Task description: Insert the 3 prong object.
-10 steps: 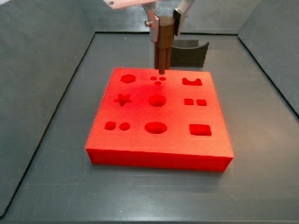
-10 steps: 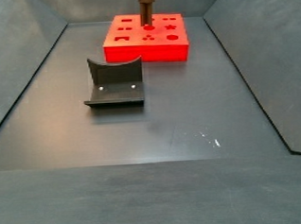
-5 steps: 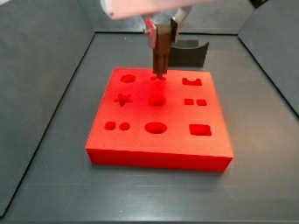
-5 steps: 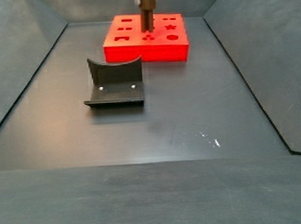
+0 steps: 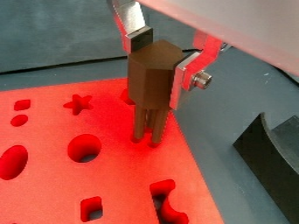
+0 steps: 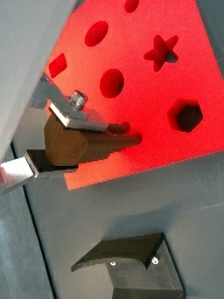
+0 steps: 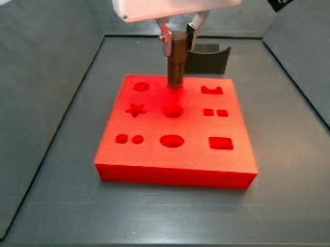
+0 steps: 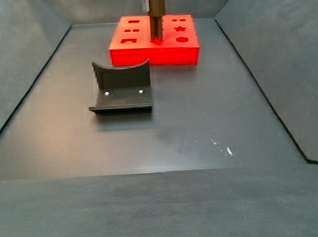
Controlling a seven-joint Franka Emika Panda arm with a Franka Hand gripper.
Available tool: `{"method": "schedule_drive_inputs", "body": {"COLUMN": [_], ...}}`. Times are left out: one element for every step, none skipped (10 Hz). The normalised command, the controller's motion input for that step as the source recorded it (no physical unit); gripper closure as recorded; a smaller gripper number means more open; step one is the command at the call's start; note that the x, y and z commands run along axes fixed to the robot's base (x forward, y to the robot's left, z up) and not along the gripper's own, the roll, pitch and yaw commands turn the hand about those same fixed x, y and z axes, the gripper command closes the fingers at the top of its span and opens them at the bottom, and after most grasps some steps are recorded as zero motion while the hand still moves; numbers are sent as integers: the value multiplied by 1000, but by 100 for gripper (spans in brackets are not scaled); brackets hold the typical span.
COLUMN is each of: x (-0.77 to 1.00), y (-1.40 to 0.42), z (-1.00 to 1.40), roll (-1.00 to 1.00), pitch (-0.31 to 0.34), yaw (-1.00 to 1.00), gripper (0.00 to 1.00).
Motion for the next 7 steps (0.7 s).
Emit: {"method": "schedule_drive_inputs", "body": {"x": [0, 0, 129, 271, 86, 54, 6], "y": [-120, -146, -86, 0, 31, 77, 49], "z": [-86, -123, -217, -309, -266, -174, -194], "roll": [57, 63, 97, 103, 71, 53, 70], "pitch": [-7, -4, -6, 0, 0, 0, 0], "yaw": [0, 0, 9, 43, 0, 0, 0], "gripper": [100, 100, 100, 100, 100, 100, 100]}}
